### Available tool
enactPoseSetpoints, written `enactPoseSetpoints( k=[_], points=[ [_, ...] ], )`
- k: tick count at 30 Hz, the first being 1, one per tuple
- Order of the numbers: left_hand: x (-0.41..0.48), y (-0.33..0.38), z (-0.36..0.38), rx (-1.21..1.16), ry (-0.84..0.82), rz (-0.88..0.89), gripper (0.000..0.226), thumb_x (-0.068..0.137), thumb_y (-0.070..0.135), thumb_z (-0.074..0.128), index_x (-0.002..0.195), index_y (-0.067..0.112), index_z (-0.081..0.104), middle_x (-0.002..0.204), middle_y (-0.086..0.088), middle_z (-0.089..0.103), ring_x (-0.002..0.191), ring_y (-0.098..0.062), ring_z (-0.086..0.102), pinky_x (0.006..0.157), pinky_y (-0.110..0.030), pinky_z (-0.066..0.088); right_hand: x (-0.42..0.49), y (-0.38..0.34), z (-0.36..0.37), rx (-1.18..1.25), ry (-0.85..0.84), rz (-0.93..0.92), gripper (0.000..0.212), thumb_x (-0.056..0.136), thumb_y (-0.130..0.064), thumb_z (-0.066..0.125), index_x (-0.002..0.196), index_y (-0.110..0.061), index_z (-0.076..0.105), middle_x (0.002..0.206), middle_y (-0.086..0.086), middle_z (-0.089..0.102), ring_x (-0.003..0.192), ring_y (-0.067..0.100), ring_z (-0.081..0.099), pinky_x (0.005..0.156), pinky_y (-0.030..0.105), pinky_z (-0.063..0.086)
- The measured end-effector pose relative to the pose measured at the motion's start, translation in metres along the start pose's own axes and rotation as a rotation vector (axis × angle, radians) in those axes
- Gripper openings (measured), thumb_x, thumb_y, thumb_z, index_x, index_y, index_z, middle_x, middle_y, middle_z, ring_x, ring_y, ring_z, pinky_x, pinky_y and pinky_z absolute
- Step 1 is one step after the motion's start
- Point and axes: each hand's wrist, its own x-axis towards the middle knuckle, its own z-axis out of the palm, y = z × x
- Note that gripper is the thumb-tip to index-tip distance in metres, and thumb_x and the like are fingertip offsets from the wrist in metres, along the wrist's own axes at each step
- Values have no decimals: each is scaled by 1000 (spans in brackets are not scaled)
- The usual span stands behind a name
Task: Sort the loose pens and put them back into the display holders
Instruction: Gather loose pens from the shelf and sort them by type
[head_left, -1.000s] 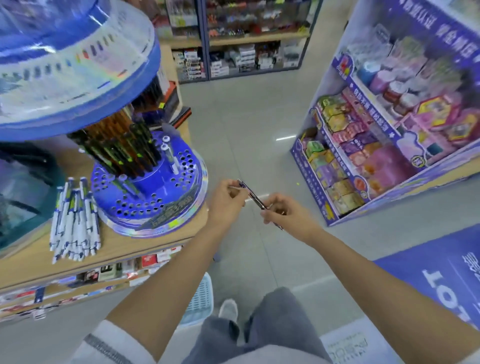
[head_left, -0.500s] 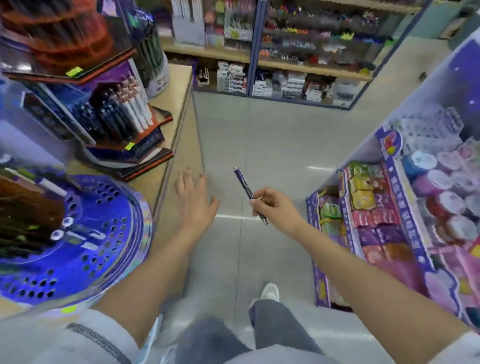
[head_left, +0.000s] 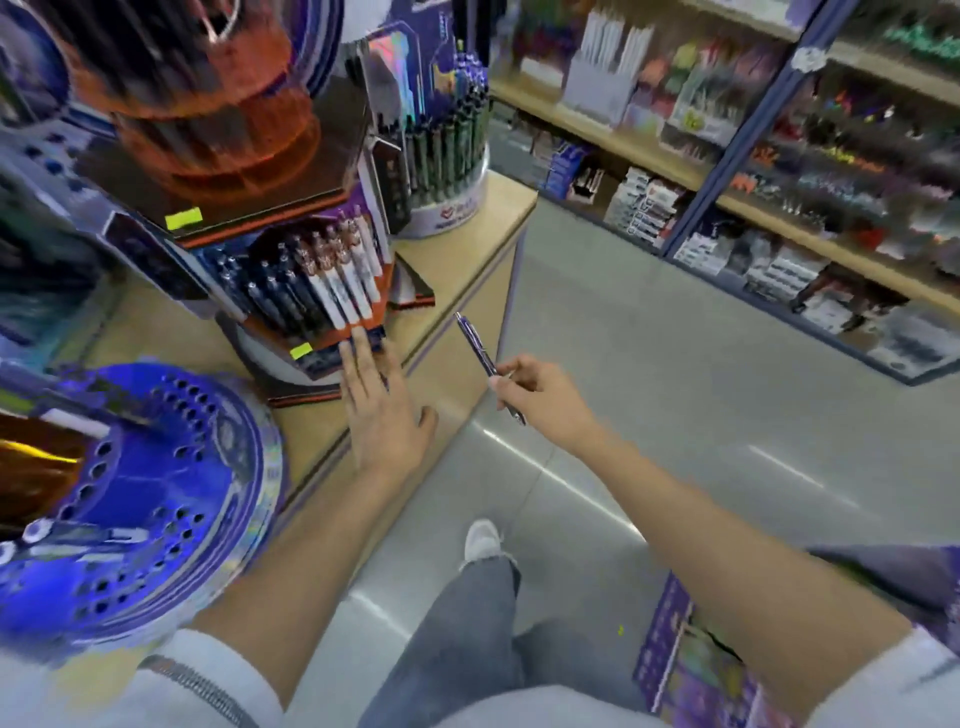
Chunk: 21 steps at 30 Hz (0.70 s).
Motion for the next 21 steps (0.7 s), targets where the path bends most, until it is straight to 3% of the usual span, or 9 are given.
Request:
enactPoseSetpoints(
  k=[5, 7, 10, 18, 21],
  points=[
    [5, 13, 12, -23, 41, -119, 97, 72, 29, 72, 150, 3, 22, 158, -24, 2, 146, -41, 1, 115, -53, 19, 62, -11, -12, -77, -129, -18, 10, 92, -12, 61, 82, -12, 60, 74, 2, 63, 50, -2, 52, 56, 20, 39],
    [8, 18, 15, -44, 65, -141, 91, 72, 25, 69, 148, 2, 27, 158, -25, 4, 146, -42, 3, 114, -54, 21, 81, -14, -17, -127, -175, -42, 4, 91, -18, 62, 88, -15, 60, 70, 3, 66, 54, 8, 52, 58, 26, 41],
    [11, 28, 18, -45, 106, -213, 85, 70, 21, 67, 145, 1, 32, 157, -23, 9, 146, -41, 8, 113, -53, 25, 109, -20, -23, -182, -259, -57, 10, 91, -19, 62, 96, -10, 61, 69, 5, 66, 53, 9, 50, 58, 27, 40],
    [22, 66, 17, -16, 194, -425, 72, 74, 15, 64, 140, 0, 38, 156, -25, 13, 146, -40, 8, 118, -51, 17, 167, -37, -48, -313, -482, -154, 4, 91, -8, 59, 95, -6, 58, 66, 4, 61, 46, -2, 47, 49, 10, 36],
    [31, 90, 15, -2, 249, -480, 71, 73, 14, 64, 139, 1, 40, 155, -25, 16, 146, -40, 9, 118, -49, 15, 186, -42, -61, -316, -544, -194, 8, 91, -7, 58, 89, -14, 55, 65, 4, 60, 52, 7, 49, 50, 13, 36]
  ],
)
